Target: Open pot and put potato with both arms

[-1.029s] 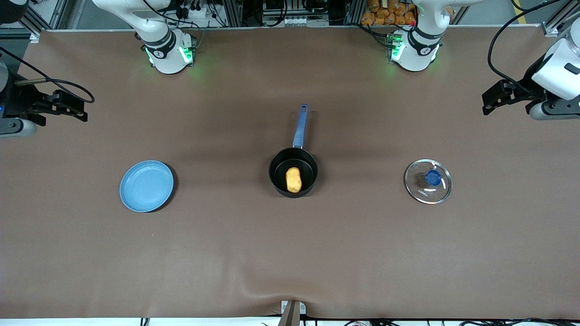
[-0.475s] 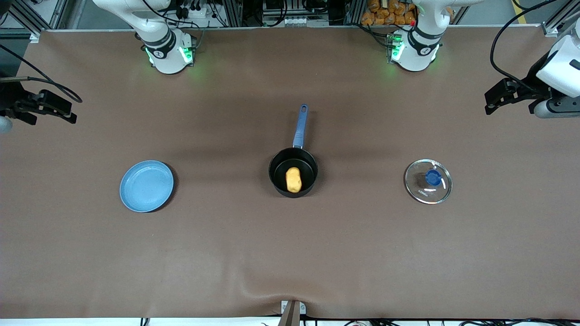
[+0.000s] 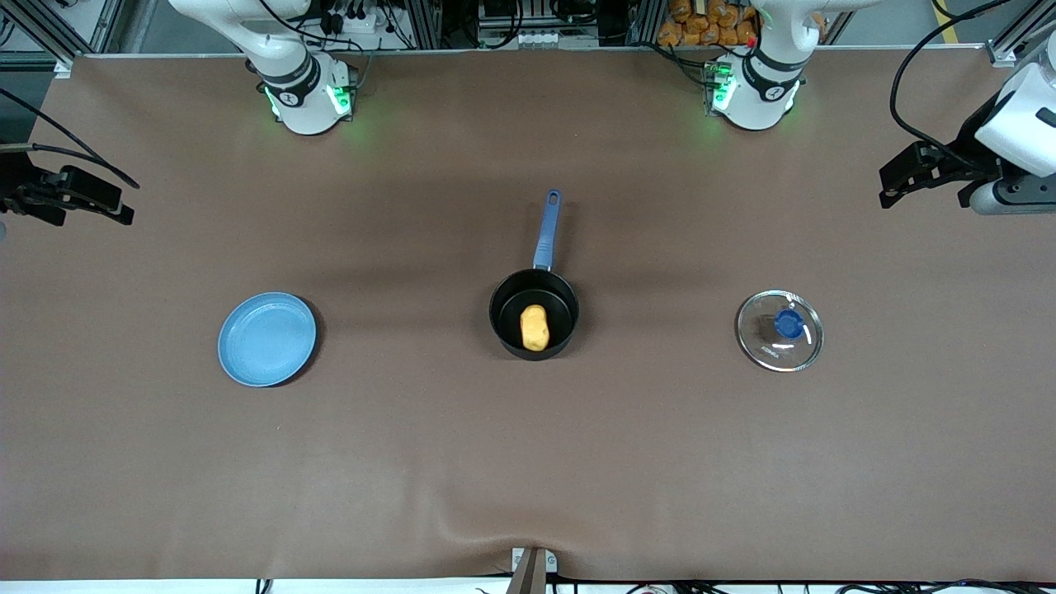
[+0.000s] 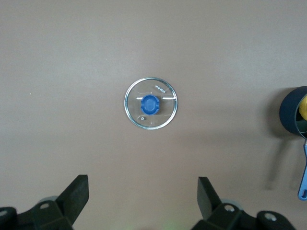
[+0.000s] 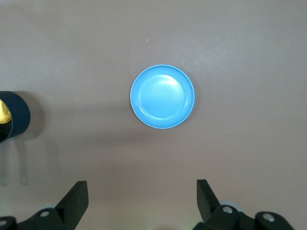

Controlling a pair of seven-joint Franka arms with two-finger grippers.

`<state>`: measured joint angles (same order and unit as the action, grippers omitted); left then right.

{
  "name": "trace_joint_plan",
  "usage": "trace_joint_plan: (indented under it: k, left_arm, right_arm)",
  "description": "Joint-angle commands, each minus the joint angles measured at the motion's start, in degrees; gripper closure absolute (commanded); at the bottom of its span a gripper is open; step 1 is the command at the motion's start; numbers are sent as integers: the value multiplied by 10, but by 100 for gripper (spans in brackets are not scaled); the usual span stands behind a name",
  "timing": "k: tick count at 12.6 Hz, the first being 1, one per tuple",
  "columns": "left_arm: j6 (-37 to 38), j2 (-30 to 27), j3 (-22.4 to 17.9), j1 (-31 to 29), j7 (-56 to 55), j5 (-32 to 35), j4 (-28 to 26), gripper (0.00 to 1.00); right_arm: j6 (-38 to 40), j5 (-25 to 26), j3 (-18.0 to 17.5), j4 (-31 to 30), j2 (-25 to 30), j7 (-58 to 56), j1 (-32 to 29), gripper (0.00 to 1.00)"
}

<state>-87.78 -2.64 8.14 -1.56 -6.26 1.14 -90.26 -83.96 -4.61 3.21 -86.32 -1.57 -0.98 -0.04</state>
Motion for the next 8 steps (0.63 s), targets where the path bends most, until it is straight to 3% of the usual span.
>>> trace_joint_plan:
  k: [1,8]
  left_arm:
    - [9,-1,2,-4,-2,-8,8,0]
    - [15,-2,2,-4,-2,-8,8,0]
  right_arm:
    - [3,-1,-1,-8,14,-3,-1,0]
    - [-6,11,-2,-21,24,-7,5,0]
